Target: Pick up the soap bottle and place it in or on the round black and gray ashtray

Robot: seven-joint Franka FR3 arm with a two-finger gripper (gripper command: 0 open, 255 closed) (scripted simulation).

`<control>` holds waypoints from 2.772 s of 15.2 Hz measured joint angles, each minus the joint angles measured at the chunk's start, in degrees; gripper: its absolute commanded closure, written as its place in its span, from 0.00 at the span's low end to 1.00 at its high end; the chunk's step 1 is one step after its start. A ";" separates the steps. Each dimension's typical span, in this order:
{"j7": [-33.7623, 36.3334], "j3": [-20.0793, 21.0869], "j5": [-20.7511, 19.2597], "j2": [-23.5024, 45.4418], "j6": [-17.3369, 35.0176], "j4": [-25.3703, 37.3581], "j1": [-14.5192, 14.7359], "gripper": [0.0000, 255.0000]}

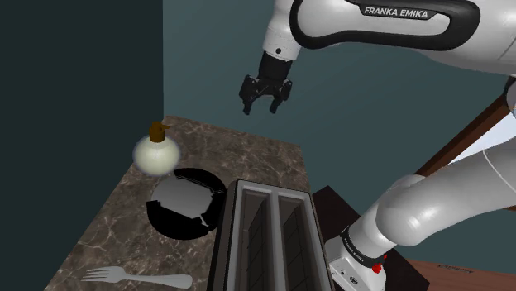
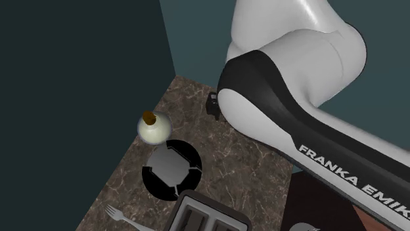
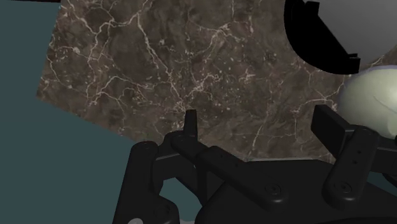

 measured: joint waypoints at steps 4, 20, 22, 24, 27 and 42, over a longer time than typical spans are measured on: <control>4.98 3.37 -1.39 7.61 1.57 5.84 0.98 0.00; 23.41 8.57 -16.06 46.29 -3.27 46.11 13.68 0.00; 24.13 8.34 -16.96 49.10 -4.15 49.62 15.13 0.00; 24.45 8.26 -17.18 49.71 -3.01 49.04 15.39 0.00; 24.69 8.18 -17.37 50.13 -1.24 47.66 15.44 0.00; 24.74 8.11 -17.43 50.08 1.06 45.29 15.11 1.00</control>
